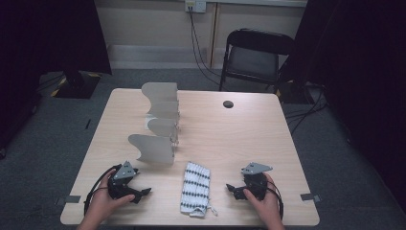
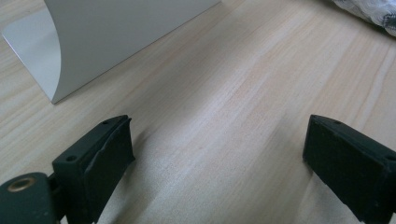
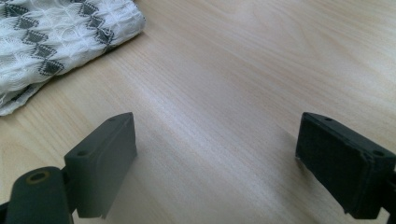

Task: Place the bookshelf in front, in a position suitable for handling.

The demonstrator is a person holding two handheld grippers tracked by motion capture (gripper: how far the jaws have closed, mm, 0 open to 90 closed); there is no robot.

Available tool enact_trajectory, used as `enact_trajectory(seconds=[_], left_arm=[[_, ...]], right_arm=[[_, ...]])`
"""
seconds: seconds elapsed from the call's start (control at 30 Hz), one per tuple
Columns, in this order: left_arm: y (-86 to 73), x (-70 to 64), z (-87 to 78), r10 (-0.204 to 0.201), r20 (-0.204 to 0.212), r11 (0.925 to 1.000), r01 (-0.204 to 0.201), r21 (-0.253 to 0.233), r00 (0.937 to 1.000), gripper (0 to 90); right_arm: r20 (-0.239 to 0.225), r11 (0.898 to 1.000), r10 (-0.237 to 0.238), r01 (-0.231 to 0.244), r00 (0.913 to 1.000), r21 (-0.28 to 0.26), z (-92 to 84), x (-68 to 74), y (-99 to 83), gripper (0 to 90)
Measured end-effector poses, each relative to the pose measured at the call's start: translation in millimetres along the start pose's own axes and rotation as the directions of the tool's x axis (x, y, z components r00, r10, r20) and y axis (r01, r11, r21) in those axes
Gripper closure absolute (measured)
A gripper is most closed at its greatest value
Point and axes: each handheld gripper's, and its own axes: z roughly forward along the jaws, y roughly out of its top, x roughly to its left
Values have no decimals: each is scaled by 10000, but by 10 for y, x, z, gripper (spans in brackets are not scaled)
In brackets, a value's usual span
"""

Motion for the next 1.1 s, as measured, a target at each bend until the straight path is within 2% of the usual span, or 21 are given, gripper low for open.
enact_trajectory(seconds=[0.2,0.27,0.43,0.5,0.6,0.67,0.7,0.83,0.87,1.0,1.1], left_arm=[[-2,-1,-4,-27,-34,10000,27,10,10000,78],[-4,-2,-14,-54,-156,10000,55,55,9999,82],[-13,1,-39,-249,-300,9997,248,-41,9992,140],[-14,12,-57,-319,-332,9995,321,52,9989,153],[-11,14,-72,-426,-347,9990,430,109,9985,154],[-3,9,-84,-457,-320,9989,460,96,9984,153],[3,4,-91,-421,-323,9991,423,58,9986,154],[26,-28,-117,-241,-253,9997,243,95,9994,155],[28,-37,-120,-237,-274,9997,238,30,9993,156],[30,-55,-147,-253,-272,9996,250,-92,9993,157],[29,-57,-157,-235,-285,9997,232,-102,9993,157]], right_arm=[[2,10000,-3,3,10000,-1,0,0,0,114],[1,10000,-3,3,10000,-1,0,0,0,114],[118,9999,130,-130,9998,-9,-6,16,-3,122],[115,9997,177,-179,9998,149,-18,36,17,142],[-335,9994,276,-268,9991,234,-7,101,84,176],[-465,9993,294,-282,9985,253,-5,124,114,188],[-576,9997,228,-222,9981,110,-15,185,188,222],[-886,10000,-93,91,9960,-35,5,293,315,261],[-1036,9996,-288,288,9942,-16,54,377,388,267],[-1360,9991,-427,433,9898,13,158,488,476,281],[-1545,9971,-702,740,9855,186,251,571,566,306]])
